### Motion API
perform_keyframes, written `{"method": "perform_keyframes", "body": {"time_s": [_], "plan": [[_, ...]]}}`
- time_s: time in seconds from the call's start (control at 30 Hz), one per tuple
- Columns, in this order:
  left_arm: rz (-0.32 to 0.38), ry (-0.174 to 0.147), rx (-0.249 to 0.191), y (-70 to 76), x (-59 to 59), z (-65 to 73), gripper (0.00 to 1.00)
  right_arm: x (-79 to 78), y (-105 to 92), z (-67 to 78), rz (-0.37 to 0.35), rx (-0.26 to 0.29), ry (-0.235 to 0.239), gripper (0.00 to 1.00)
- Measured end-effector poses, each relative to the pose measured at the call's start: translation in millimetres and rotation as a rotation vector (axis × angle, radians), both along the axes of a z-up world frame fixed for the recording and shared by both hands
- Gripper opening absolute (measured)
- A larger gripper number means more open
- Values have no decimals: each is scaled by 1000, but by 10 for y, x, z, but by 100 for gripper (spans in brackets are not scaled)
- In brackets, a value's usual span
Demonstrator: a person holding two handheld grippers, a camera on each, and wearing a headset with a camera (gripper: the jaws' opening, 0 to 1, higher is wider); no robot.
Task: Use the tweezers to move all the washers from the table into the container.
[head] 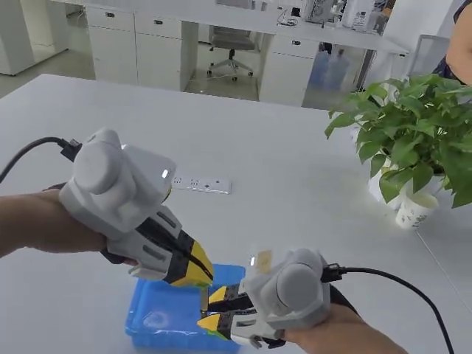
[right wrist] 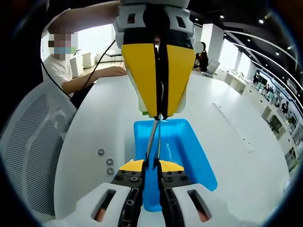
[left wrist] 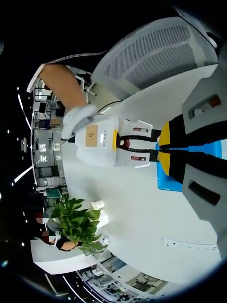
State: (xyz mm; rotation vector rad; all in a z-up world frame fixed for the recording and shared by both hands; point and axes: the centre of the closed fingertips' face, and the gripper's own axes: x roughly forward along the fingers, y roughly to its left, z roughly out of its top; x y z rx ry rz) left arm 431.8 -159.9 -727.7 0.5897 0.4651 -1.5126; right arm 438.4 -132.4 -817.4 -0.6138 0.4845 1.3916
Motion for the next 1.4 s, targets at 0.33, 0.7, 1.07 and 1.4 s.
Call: {"method": "perform_keyframes", "body": {"time_s": [0.33,0.7,1.07,1.4], "plan": [[1,-1,-6,29,-105,-12,4,-96,21,3,7,0,-8,11],[8,-22,-17,10,-77,56,4,-80,0,82,6,-3,-32,12],[9,-31,-17,15,-161,125,4,-149,8,138,7,7,-40,12],[4,-21,-13,24,-280,86,4,-287,10,105,14,7,-33,12]]}}
